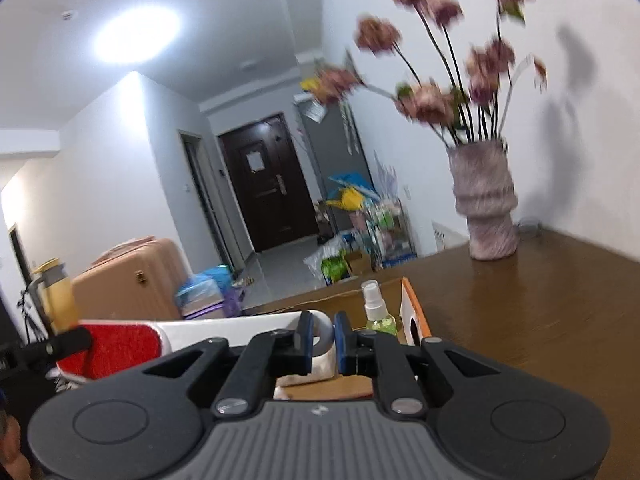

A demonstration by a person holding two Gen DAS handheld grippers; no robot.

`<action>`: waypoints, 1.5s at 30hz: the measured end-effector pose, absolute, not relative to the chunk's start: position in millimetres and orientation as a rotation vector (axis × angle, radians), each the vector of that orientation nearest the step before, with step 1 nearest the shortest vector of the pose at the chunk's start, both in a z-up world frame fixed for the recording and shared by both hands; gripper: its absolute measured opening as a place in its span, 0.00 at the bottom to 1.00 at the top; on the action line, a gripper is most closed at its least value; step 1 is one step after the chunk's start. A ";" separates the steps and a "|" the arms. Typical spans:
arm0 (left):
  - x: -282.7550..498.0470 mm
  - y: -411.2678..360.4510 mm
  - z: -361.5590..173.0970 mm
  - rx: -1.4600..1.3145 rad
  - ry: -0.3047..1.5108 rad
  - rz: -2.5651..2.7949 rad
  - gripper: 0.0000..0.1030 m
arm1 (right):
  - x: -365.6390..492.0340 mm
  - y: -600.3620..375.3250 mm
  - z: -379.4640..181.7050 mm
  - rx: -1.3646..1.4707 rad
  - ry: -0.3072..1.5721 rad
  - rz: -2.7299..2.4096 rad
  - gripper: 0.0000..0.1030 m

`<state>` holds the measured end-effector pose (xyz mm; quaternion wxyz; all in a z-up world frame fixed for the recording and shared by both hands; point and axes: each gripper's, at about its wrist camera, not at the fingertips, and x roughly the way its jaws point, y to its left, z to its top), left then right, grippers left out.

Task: Organize rigid objects
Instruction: 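Lift the lint brush with both grippers and carry it over the box, then lower the lint brush into the box and open both grippers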

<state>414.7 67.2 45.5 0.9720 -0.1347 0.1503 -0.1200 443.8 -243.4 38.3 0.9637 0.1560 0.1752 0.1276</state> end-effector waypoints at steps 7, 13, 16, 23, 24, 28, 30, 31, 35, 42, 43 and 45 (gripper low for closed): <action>496.8 77.1 1.3 -0.275 0.420 -0.180 0.56 | 529.8 -218.3 -2.5 0.279 0.489 0.203 0.12; 524.3 55.5 -27.5 -0.132 0.552 -0.190 0.54 | 560.6 -201.7 -33.3 0.184 0.560 0.134 0.16; 521.4 46.0 -31.1 -0.080 0.532 -0.186 0.74 | 564.7 -195.0 -42.3 0.130 0.588 0.170 0.23; 514.9 36.2 -28.2 -0.049 0.532 -0.155 0.78 | 551.5 -188.1 -43.3 0.092 0.534 0.165 0.44; 513.8 38.5 -24.7 -0.069 0.533 -0.152 0.78 | 548.5 -190.5 -40.9 0.104 0.519 0.163 0.46; 503.0 44.3 -7.4 -0.099 0.518 -0.132 0.81 | 540.7 -197.2 -29.8 0.133 0.501 0.171 0.52; 495.0 46.7 2.7 -0.096 0.507 -0.104 0.84 | 533.4 -198.5 -20.8 0.132 0.498 0.192 0.52; 490.6 48.1 8.4 -0.094 0.500 -0.096 0.85 | 528.5 -199.1 -14.3 0.123 0.491 0.199 0.52; 462.1 52.6 38.6 -0.093 0.435 -0.075 0.92 | 505.8 -211.9 23.6 0.152 0.450 0.225 0.54; 406.4 48.9 84.0 -0.076 0.327 -0.082 1.00 | 452.0 -221.7 84.2 0.107 0.368 0.267 0.80; 397.8 47.6 88.2 -0.075 0.312 -0.083 1.00 | 443.6 -220.8 88.1 0.091 0.347 0.270 0.81; 380.9 45.3 93.8 -0.071 0.273 -0.086 1.00 | 424.3 -218.5 94.9 0.053 0.302 0.281 0.82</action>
